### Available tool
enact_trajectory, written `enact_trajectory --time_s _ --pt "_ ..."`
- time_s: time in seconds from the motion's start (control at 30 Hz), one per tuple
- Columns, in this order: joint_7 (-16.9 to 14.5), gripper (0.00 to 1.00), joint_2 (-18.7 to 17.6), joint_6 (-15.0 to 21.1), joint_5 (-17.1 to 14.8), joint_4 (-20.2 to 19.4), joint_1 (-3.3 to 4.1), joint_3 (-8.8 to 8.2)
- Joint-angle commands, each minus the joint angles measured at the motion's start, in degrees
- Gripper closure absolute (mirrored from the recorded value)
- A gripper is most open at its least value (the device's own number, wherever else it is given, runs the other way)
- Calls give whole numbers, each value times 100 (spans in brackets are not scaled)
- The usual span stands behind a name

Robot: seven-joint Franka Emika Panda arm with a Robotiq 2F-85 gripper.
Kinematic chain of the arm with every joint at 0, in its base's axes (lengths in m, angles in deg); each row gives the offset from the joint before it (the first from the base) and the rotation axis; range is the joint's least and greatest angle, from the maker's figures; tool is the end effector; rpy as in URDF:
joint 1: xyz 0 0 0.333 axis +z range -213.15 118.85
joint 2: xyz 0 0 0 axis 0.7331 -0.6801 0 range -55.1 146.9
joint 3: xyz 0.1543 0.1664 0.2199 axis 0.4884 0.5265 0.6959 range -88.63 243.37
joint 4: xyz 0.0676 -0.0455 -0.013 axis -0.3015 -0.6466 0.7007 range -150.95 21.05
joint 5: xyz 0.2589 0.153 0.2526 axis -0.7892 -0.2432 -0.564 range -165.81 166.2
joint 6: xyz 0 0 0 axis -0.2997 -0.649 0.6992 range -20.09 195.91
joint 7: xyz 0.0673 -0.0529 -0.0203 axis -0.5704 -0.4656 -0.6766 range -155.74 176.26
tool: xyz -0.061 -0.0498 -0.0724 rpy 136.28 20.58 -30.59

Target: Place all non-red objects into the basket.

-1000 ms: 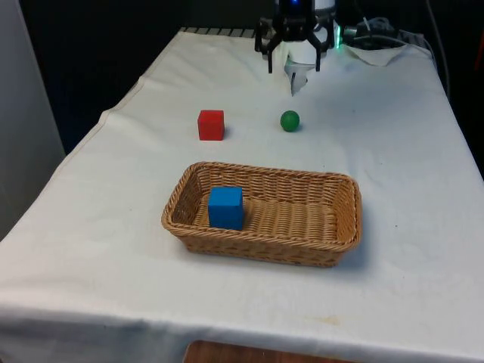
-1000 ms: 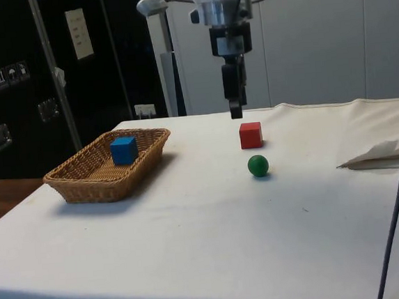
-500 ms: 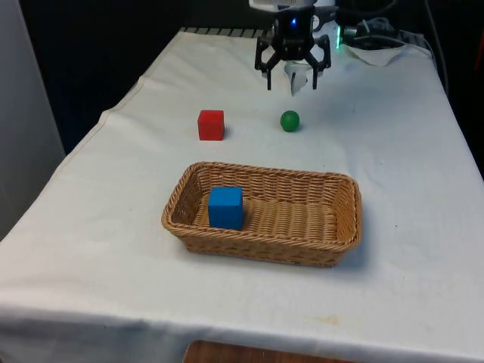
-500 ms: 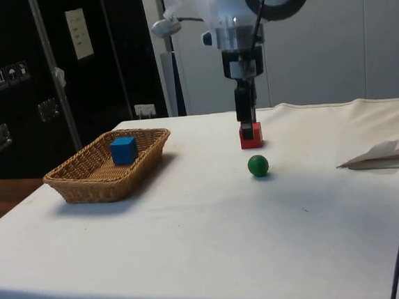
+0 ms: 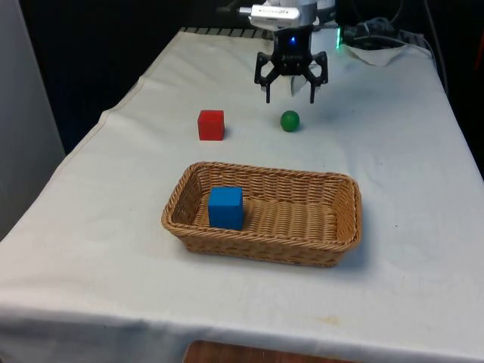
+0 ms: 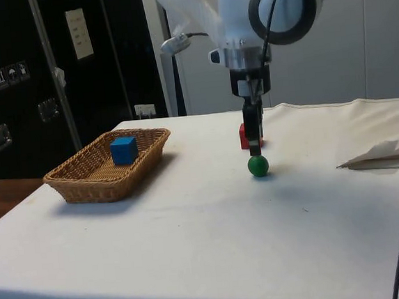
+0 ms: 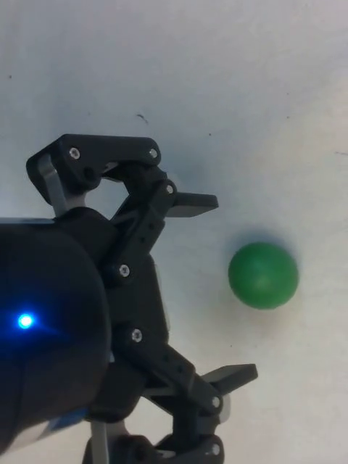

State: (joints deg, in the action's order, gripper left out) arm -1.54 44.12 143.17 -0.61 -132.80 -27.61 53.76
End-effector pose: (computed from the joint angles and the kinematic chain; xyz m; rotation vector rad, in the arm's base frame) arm 0.3952 -0.0301 0.2133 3.1204 0.1909 0.0736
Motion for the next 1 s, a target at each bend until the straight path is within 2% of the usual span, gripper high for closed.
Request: enact_trajectory --time_s 0.0,0.07,0.1,0.13,0.33,0.37,0.4,0.57,0.6,0.63,0.77,0.87,0.9,0.93,0.97 --pt "-115 0 34 80 -206 -57 23 57" --pt "-115 0 -29 143 -229 -63 23 92" --pt "0 0 -138 120 -34 0 0 46" --pt "-115 0 -92 206 -258 -63 11 126" --pt "-138 0 -315 407 -413 -52 -23 264" --pt "0 0 -435 395 -178 11 0 155" --pt "-143 0 -344 430 -430 -52 -29 286" --pt "-132 0 -561 590 -516 -17 -63 401" --pt "0 0 -693 596 -286 34 0 246" --pt "-132 0 -596 619 -527 -6 -69 418" --pt "-115 0 -733 728 -539 29 -86 453" --pt "-86 0 -842 808 -516 63 -80 447" --pt "0 0 -945 791 -355 103 0 298" --pt "-80 0 -859 825 -510 69 -74 441" --pt "-69 0 -877 825 -498 74 -69 435"
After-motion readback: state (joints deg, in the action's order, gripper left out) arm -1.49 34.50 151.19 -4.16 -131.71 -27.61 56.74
